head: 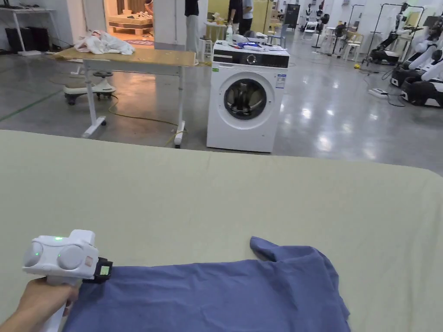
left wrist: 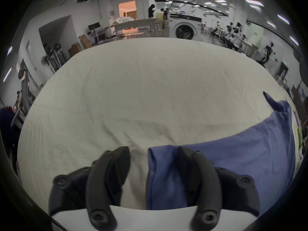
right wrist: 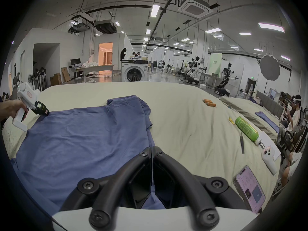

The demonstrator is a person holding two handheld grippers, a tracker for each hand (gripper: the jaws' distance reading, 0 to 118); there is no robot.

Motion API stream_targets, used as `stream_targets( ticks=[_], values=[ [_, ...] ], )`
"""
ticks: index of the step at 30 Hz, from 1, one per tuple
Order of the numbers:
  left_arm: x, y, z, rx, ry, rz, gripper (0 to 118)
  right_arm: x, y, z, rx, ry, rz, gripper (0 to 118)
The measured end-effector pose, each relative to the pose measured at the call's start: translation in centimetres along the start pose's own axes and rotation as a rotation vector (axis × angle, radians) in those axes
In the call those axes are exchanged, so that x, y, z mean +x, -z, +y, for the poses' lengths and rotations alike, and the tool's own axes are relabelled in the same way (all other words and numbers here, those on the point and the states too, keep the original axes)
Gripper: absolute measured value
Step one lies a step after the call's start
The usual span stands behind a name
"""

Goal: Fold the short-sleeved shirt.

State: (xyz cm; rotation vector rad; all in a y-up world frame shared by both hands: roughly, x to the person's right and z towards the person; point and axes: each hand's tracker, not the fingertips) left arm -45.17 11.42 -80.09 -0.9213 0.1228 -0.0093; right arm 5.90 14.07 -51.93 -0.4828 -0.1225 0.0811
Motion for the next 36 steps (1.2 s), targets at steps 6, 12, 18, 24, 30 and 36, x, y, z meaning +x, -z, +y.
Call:
stream_targets(
  ticks=[6,12,18,24,30,36],
  values=[
    [0.5,-1.1,-0.6,0.009,0.041,-0.077,1,2.1,6.5,4.8,-0.069,0.021,0.041,10],
    [-0.7,-4.3,-0.4,0.075,-0.002,-0.094,0,4.6,16.0,10.2,-0.193,0.031,0.105,51],
    [-0.1,-8.5,-1.5,0.139,-0.019,-0.106,0,4.8,24.1,12.3,-0.338,0.038,0.148,66],
    [0.6,-10.0,-2.7,0.144,-0.027,-0.099,0,4.9,29.1,12.6,-0.407,0.025,0.124,66],
    [1.1,-10.3,-3.5,0.151,-0.057,-0.096,0,3.8,31.2,12.7,-0.446,0.026,0.191,66],
    [1.1,-9.7,-3.6,0.140,-0.063,-0.090,0,1.6,31.9,11.8,-0.458,-0.043,0.137,64]
  ],
)
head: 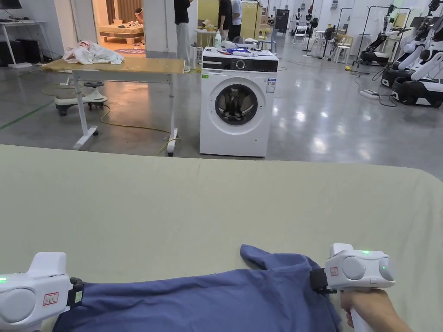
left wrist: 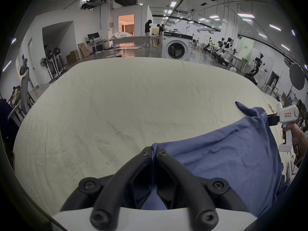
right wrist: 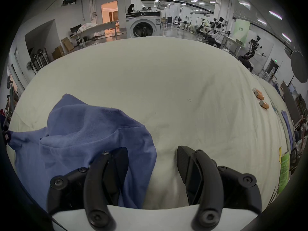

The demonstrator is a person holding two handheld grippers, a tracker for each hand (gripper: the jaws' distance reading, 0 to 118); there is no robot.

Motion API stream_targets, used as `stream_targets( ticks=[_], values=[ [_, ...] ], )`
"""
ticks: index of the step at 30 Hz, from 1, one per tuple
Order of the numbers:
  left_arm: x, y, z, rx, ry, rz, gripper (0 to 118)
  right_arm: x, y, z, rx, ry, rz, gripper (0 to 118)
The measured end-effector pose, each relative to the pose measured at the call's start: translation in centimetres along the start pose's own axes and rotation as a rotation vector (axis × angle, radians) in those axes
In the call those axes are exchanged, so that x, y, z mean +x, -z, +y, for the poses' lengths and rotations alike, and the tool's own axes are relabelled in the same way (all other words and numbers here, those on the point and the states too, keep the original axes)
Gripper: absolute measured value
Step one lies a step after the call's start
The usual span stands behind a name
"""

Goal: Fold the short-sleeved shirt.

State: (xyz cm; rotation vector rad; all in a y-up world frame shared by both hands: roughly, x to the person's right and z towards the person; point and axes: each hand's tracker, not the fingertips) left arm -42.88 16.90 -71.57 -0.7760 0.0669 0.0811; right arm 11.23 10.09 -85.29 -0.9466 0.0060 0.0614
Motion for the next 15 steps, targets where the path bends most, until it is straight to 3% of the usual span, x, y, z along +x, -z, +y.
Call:
stream_targets(
  ticks=[1,3,4,5,7,9,12,15],
  values=[
    [0.1,0.0,0.0,-0.001,0.006,0.004,0,-0.4,-0.1,0.0,0.003,-0.008,-0.015,61],
    [-0.2,0.6,-0.1,-0.002,0.012,0.005,0,-0.8,-0.2,-0.2,0.011,-0.015,-0.009,43],
    [-0.2,0.6,-0.1,-0.003,0.013,0.005,0,-1.2,-0.4,-0.3,0.022,-0.019,-0.012,30],
    [-0.1,0.6,-0.2,-0.006,0.011,0.005,0,-1.5,-0.5,-0.3,0.032,-0.038,-0.019,2],
    [-0.4,0.8,-0.3,-0.010,0.005,0.003,0,-1.8,-0.7,-0.6,0.044,-0.086,-0.039,1],
    [-0.5,0.6,-0.2,-0.010,-0.001,0.008,0,-1.5,-1.2,-0.7,0.044,-0.069,-0.028,1],
    [-0.9,-0.1,0.3,0.009,-0.004,0.009,0,0.1,-3.2,-0.9,0.103,0.029,-0.032,1],
    [-1.0,-1.6,1.1,0.042,0.001,0.007,0,1.5,-5.8,-0.8,0.155,0.021,-0.038,1]
  ],
)
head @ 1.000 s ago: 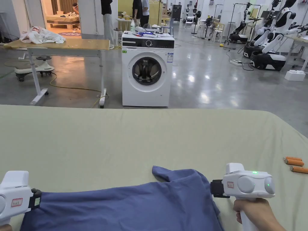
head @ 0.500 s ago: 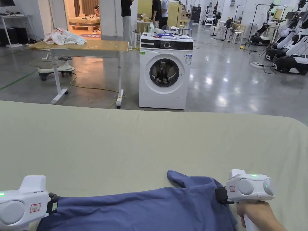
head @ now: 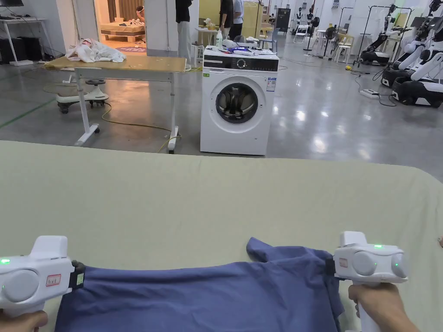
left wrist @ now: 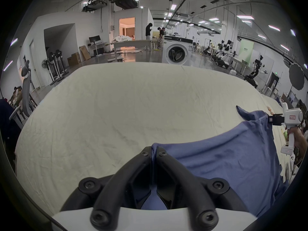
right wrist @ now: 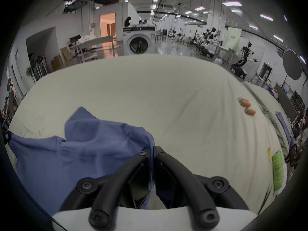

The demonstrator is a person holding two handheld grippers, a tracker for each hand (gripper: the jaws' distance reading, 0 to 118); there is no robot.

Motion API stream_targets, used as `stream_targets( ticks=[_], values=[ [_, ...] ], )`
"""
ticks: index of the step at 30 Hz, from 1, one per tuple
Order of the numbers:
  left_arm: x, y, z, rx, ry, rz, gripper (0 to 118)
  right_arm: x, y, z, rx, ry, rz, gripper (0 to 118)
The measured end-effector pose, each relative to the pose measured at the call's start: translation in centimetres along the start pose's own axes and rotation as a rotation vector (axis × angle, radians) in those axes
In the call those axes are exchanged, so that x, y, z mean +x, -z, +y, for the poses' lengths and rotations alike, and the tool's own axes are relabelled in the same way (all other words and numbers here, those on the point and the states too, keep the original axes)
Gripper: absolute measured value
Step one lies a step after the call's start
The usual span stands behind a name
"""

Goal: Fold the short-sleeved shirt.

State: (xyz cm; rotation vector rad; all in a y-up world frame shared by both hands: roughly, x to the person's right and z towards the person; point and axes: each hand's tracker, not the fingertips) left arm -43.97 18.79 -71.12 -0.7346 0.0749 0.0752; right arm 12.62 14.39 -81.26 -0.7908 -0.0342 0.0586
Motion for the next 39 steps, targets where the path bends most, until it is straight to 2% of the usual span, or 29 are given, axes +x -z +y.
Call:
stream_targets(
  ticks=[2,5,13,25,39],
  values=[
    [-0.2,-1.0,0.9,0.026,0.003,0.000,0,1.2,-2.2,0.6,0.050,-0.003,-0.031,1],
    [-0.9,-2.1,2.2,0.071,0.008,-0.011,0,2.8,-5.3,1.3,0.091,0.012,0.000,1],
    [-0.9,-9.9,5.7,0.200,0.045,-0.009,0,4.1,-15.6,3.3,0.261,-0.037,-0.010,1],
    [-2.6,-22.2,13.3,0.389,0.033,0.027,0,1.8,-31.8,9.5,0.549,-0.123,-0.009,1],
    [-2.4,-27.3,23.3,0.511,0.070,0.061,0,1.4,-36.9,18.2,0.645,-0.058,-0.080,1]
  ],
)
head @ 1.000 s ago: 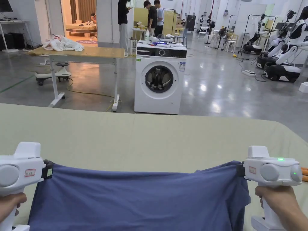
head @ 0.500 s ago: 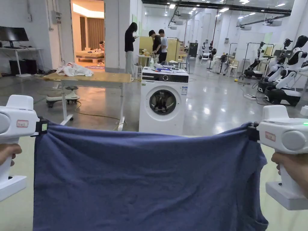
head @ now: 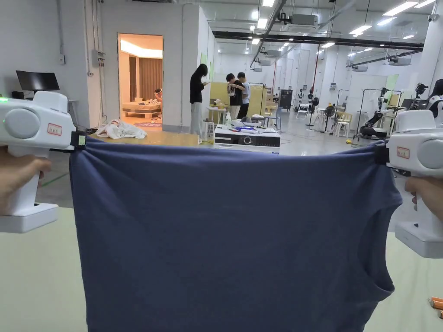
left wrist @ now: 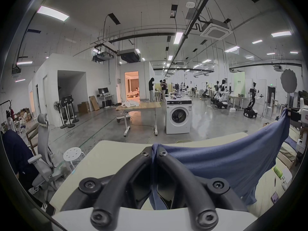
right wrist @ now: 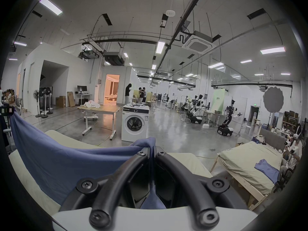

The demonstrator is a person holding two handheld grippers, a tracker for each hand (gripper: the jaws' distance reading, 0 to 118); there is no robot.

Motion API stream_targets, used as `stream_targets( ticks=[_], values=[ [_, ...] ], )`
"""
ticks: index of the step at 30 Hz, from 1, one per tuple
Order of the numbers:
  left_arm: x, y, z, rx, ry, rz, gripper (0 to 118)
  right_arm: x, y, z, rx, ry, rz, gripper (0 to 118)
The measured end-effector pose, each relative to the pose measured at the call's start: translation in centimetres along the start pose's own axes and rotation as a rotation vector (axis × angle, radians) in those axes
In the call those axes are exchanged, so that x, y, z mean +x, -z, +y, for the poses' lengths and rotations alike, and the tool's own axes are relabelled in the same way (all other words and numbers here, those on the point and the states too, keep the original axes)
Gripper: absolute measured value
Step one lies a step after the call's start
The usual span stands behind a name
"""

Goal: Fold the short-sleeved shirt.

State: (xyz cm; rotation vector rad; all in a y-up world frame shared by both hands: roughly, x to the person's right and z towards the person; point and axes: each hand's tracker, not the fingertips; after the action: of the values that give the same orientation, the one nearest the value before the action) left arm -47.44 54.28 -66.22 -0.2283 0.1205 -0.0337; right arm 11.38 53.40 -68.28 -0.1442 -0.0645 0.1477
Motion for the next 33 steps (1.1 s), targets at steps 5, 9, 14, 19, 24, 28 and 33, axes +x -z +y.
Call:
stream_targets(
  ticks=[5,9,14,19,24,28,33],
  values=[
    [-0.2,1.1,3.9,0.040,-0.002,0.008,0,0.3,1.9,2.9,0.025,0.019,-0.029,1],
    [0.0,1.8,5.9,0.072,0.017,0.022,0,0.0,3.1,4.6,0.054,-0.002,-0.050,1],
    [-0.2,3.1,6.5,0.085,0.006,0.046,0,-0.2,4.4,5.6,0.098,0.002,-0.050,1],
    [-0.3,4.1,4.1,0.066,0.010,0.058,0,-0.7,4.8,3.8,0.100,-0.033,-0.045,1],
    [-0.3,4.2,-1.1,0.026,-0.003,0.030,0,-0.8,4.1,-0.8,0.061,-0.035,-0.038,1],
    [-0.4,4.1,-5.9,-0.015,-0.018,0.007,0,-1.0,2.5,-5.1,0.011,-0.027,-0.031,1],
    [-0.6,1.5,-11.7,-0.047,-0.063,-0.017,0,-1.0,-1.3,-10.3,-0.015,-0.014,-0.024,1]
  ],
)
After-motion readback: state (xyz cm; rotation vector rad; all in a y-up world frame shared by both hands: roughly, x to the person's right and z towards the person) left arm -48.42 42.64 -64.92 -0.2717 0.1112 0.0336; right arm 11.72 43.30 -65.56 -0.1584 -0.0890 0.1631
